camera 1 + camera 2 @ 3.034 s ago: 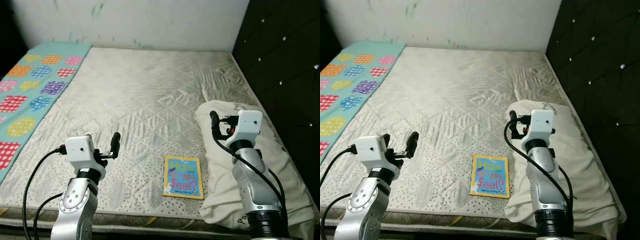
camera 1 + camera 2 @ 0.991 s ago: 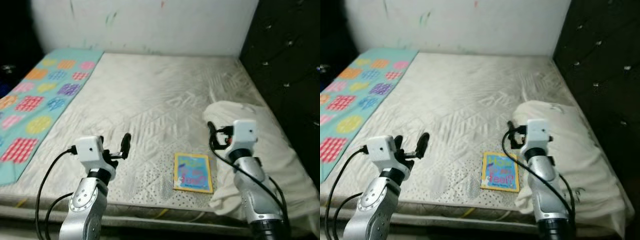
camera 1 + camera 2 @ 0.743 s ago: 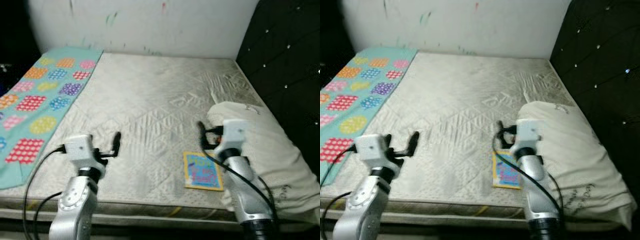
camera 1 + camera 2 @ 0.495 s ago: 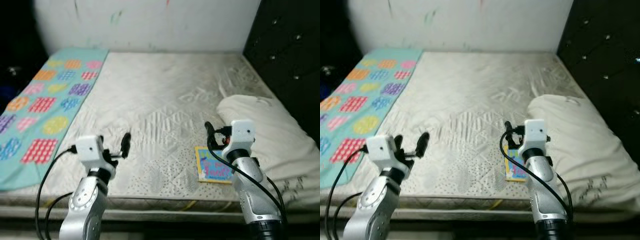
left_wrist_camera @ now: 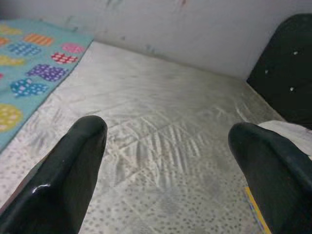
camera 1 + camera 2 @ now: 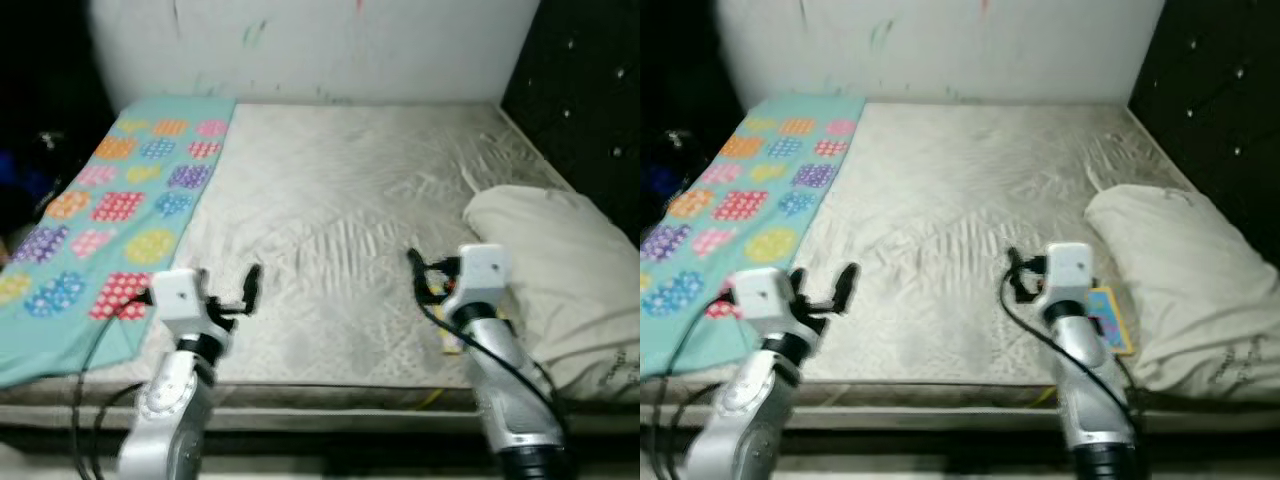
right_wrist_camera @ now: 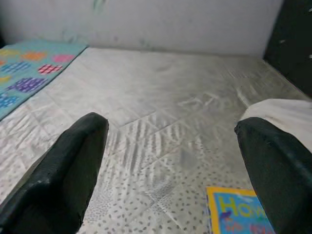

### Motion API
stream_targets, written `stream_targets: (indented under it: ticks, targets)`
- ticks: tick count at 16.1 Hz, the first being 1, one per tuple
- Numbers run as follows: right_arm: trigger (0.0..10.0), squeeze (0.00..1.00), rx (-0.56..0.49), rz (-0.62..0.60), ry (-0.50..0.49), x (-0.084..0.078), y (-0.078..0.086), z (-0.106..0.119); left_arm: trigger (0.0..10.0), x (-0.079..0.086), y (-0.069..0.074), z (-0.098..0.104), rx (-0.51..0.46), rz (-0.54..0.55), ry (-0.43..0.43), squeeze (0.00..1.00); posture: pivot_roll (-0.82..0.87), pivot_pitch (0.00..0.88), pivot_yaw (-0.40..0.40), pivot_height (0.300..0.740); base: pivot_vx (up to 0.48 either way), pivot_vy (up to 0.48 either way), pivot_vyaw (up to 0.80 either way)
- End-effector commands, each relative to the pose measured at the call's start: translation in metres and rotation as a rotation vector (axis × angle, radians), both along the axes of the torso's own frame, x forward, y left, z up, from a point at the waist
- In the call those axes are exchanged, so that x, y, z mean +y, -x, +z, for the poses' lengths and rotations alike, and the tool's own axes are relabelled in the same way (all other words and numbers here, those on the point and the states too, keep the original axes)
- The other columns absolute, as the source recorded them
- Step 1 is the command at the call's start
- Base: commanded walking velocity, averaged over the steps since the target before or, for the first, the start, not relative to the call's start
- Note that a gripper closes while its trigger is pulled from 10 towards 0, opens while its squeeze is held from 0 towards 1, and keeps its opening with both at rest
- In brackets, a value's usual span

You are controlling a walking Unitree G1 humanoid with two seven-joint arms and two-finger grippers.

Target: Clean up the room

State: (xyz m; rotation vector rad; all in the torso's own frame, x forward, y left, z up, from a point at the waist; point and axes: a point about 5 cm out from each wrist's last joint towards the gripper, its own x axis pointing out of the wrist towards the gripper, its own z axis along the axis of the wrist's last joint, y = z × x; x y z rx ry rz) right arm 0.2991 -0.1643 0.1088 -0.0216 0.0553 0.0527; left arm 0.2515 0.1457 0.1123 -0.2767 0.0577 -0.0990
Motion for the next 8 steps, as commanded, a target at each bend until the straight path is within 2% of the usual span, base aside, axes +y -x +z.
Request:
stream_targets:
  ticks: [1,5,8]
  targets:
    - [10.0,0.0,-0.019,0.021,-0.011,0.0078,-0.0028,0.0062,10.0,0.0062,0.0001,0.0011,0.001,0.018,-0.013,0.0,-0.08,0.0,-0.016,0.74,0.0,0.48,0.0]
    - [10.0,0.0,-0.006,0.034,-0.01,0.0089,-0.0027,0.0045,10.0,0.005,0.0027,0.001,-0.013,-0.015,-0.012,0.0,-0.08,0.0,-0.02,0.74,0.0,0.473,0.0]
    - [10.0,0.0,0.003,0.04,-0.005,0.0096,-0.0025,0.003,10.0,0.0046,0.0032,0.0015,-0.015,-0.019,-0.008,0.0,-0.08,0.0,-0.02,0.74,0.264,0.402,0.0]
